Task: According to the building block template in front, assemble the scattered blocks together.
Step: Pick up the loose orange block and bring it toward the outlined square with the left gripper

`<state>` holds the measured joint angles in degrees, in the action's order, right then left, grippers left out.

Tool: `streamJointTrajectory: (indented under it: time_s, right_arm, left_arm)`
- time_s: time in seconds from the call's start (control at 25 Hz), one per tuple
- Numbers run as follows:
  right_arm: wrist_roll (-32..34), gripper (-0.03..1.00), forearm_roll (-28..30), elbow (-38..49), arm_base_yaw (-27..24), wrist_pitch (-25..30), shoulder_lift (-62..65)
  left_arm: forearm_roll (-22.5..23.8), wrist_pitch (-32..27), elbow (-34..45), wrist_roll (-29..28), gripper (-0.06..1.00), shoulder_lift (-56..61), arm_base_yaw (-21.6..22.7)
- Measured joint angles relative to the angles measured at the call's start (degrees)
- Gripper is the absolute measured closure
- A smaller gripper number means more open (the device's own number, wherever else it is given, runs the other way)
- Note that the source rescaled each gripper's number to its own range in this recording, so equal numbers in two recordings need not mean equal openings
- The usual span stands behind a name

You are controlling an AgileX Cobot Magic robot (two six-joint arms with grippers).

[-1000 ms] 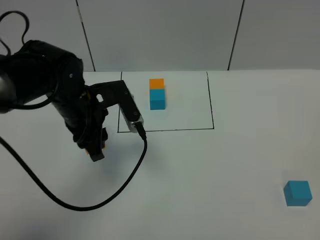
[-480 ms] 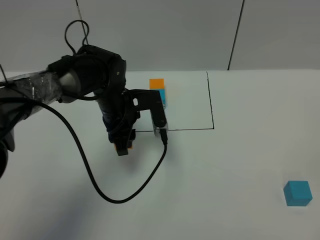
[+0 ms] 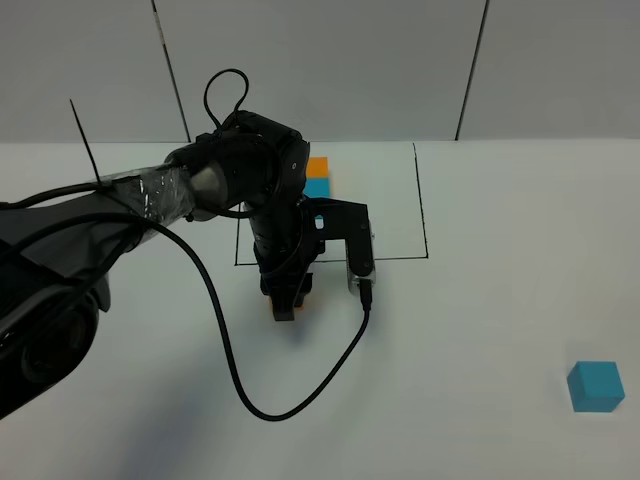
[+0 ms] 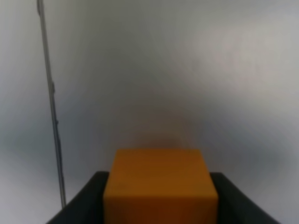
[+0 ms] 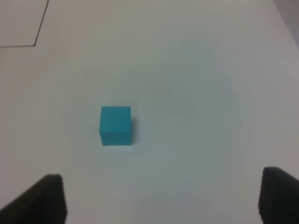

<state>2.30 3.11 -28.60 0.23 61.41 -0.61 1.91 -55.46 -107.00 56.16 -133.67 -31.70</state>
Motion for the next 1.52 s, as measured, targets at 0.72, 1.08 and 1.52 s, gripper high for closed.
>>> streamJointTrajectory:
  time_s: [0.72,1.08,1.52]
  right_arm:
    - [0.0,0.27,0.0,0.0,0.0,0.0,0.0]
    - [0.0,0.27,0.0,0.0,0.0,0.0,0.0]
    - [0.0,0.27,0.0,0.0,0.0,0.0,0.0]
  left_arm:
    - [-1.27,3.55,-0.31,0.0,0.94,-1.41,-0.55]
    - [-1.27,2.83,-1.34,0.0,0.94,-2.45,-0.55]
    - [-1.29,2.48,-3.25,0.0,0.08,-3.95,-0.55]
